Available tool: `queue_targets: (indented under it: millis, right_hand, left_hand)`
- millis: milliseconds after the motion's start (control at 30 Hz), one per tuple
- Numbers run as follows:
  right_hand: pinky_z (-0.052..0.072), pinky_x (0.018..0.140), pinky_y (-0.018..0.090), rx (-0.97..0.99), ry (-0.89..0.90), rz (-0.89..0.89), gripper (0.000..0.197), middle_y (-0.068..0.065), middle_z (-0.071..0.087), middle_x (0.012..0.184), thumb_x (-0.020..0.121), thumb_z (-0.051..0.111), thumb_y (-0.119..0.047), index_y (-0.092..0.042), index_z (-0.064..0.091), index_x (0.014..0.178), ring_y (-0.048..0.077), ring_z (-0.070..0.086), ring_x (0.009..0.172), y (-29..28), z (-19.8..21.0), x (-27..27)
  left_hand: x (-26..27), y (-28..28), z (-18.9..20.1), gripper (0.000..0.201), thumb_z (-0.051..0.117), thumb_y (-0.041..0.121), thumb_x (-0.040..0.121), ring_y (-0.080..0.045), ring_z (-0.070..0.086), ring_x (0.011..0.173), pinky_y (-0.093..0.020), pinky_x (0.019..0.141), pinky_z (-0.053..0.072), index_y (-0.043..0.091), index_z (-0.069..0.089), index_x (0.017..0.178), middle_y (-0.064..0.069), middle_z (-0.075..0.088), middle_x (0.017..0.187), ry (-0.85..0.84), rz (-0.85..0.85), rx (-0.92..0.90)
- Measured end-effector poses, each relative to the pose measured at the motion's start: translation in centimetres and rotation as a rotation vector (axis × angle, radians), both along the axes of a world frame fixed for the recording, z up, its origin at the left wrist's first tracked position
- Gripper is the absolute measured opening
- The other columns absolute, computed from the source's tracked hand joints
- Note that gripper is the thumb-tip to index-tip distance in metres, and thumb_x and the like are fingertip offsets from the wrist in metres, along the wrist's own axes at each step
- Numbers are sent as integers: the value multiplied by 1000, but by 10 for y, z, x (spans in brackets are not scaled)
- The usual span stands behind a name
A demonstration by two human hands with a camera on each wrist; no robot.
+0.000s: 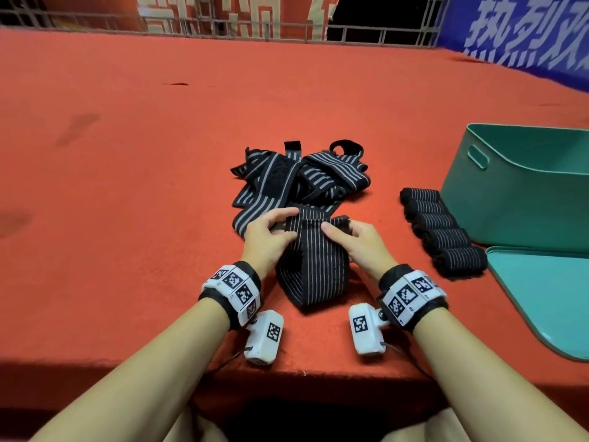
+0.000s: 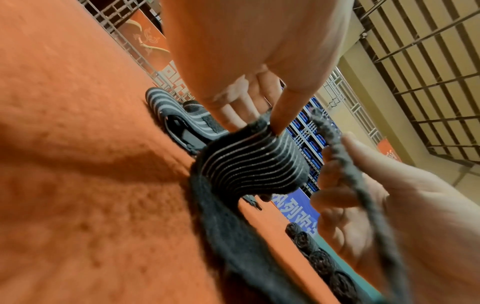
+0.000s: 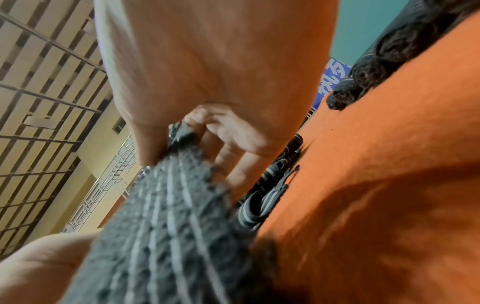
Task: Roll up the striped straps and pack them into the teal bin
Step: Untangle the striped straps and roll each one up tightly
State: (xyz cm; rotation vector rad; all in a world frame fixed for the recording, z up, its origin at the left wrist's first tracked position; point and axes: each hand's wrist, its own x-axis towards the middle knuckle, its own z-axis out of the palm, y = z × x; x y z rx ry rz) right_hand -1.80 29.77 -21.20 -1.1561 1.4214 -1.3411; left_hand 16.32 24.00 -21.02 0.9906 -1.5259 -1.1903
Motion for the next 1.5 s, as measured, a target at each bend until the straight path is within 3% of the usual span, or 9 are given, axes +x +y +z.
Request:
queue_targets:
  millis: [133,267,467,667,800,1000,1100,1200,1500]
  right_hand:
    - [56,84,41,-28,-70,-75,16,15,76,102,90,77,-20,-7,75,98,24,71,91,-1,-8,2]
    - [55,97,46,-22,-115,-146,16,20,72,116,84,82,-17,-11,78,98,30,71,105,-3,-12,3]
    - [57,92,41,-26,-176,-86,20,18,76,108,86,77,-5,-4,77,106,31,73,103,-3,4,3]
    - [57,97,42,-176,-65,-118,22,13,78,103,79,80,3,-7,79,99,28,73,104,-12,28,-3]
    - [57,89,46,-180,-36,-94,18,16,78,102,82,79,0,-6,79,100,23,72,93,-11,37,-2]
    - [57,89,51,-179,10,-93,14,18,77,102,85,79,-3,-7,79,98,22,71,89,-8,37,0]
    - [57,89,55,-215,-22,-118,14,20,76,104,88,77,-5,-7,78,101,25,72,93,-7,37,-3]
    - [56,91,56,-219,-18,-137,13,16,78,102,87,78,-7,-10,80,99,34,73,100,-6,35,-4]
    - [59,76,38,-241,23,-138,13,11,79,98,86,79,-6,-8,79,100,18,73,89,-4,43,1]
  left_hand:
    - [-3,3,-9,20,69,8,92,-21,70,94,-40,88,54,15,78,108,-9,78,104,130,-47,149]
    - [-5,8,-9,25,82,17,84,-20,73,105,-34,98,55,18,78,108,-4,78,107,141,-77,88]
    - [-10,2,12,26,78,-1,83,-6,72,94,-19,86,53,20,79,99,4,79,98,77,-51,-58]
    - [-10,-13,39,21,81,9,82,-2,61,75,-18,74,47,28,78,90,19,72,75,-30,2,-236]
    - [-6,-14,51,15,82,10,83,6,51,58,-8,60,38,16,79,97,24,63,58,-66,-16,-279]
    - [-5,-12,48,16,78,5,85,2,61,64,-15,64,47,18,79,94,12,73,74,-12,-22,-195]
    - [-4,-10,47,14,74,0,88,5,62,63,-11,58,45,8,77,99,3,73,79,37,-21,-142]
    - [-3,-7,44,13,77,7,87,2,64,68,-12,61,46,13,77,99,1,75,84,43,-33,-127]
    - [-6,1,50,4,77,22,91,4,61,62,-12,56,44,19,77,89,12,72,72,100,53,-121]
